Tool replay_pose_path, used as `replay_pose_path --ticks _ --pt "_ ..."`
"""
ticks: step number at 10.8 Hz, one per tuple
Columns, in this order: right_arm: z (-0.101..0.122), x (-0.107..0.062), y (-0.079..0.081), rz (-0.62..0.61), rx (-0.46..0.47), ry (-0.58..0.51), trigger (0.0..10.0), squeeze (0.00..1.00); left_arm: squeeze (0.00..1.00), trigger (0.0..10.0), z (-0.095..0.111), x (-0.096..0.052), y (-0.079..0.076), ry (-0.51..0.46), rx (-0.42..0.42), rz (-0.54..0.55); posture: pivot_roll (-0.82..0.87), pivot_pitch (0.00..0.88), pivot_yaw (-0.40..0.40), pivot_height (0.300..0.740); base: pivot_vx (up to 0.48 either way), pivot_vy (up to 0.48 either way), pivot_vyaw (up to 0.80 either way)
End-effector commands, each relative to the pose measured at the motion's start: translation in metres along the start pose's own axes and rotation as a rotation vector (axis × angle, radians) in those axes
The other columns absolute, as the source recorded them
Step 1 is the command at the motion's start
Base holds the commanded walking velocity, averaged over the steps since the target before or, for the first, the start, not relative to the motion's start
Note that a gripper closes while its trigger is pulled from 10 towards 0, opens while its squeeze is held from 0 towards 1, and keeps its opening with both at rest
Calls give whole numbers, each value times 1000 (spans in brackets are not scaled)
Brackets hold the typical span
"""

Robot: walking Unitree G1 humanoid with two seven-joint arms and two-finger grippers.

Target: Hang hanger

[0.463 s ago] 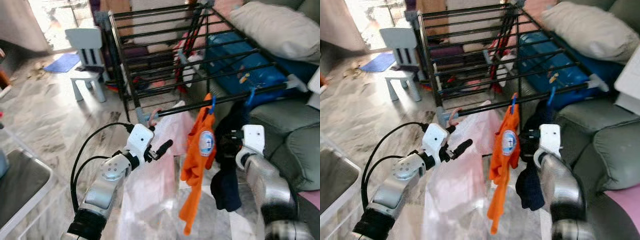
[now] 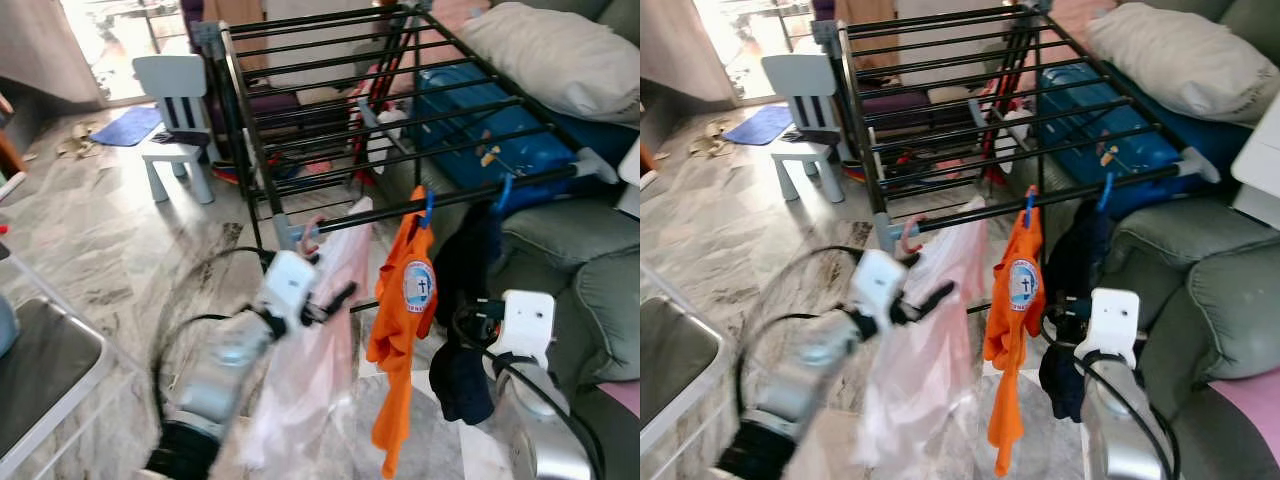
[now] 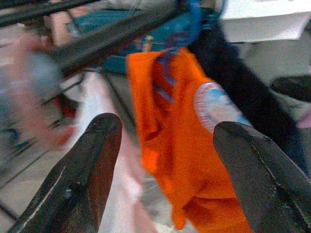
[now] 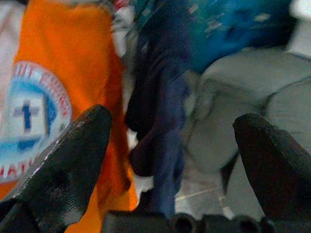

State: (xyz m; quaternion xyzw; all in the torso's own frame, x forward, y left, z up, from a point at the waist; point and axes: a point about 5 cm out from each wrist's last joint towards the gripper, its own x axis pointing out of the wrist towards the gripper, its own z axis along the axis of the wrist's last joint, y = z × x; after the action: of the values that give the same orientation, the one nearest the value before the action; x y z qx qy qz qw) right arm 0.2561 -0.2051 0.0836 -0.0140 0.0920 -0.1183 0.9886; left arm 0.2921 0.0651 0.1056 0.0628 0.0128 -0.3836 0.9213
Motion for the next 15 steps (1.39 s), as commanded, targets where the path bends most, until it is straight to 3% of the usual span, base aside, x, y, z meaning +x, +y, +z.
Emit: replay_pose_path --ticks 1,4,5,8,10,12,15 --pt "9 -7 8 -6 -1 -35 10000 0 0 10000 5 4 -1 -23 22 -38 10 0 34 740 0 0 0" --pt "9 -9 10 -2 -2 -37 10000 0 0 10000 6 5 -2 -29 18 -45 8 0 31 740 0 0 0" --pt "10 -13 22 37 -19 -34 10000 0 0 10000 16 4 5 -96 59 45 -8 0 7 740 0 0 0" --pt "10 -10 22 29 -27 -17 10000 0 0 10000 18 1 -4 -126 0 -23 -1 0 -3 740 0 0 0" --pt "10 -10 26 35 -25 -10 10000 0 0 10000 22 2 -5 -148 54 -23 1 0 -3 740 0 0 0" --pt "9 -11 27 35 -22 -7 10000 0 0 10000 43 3 7 -239 111 81 -3 0 1 740 0 0 0" --pt "7 -8 31 45 -19 5 10000 0 0 10000 30 5 17 -159 -4 157 1 0 -3 740 0 0 0"
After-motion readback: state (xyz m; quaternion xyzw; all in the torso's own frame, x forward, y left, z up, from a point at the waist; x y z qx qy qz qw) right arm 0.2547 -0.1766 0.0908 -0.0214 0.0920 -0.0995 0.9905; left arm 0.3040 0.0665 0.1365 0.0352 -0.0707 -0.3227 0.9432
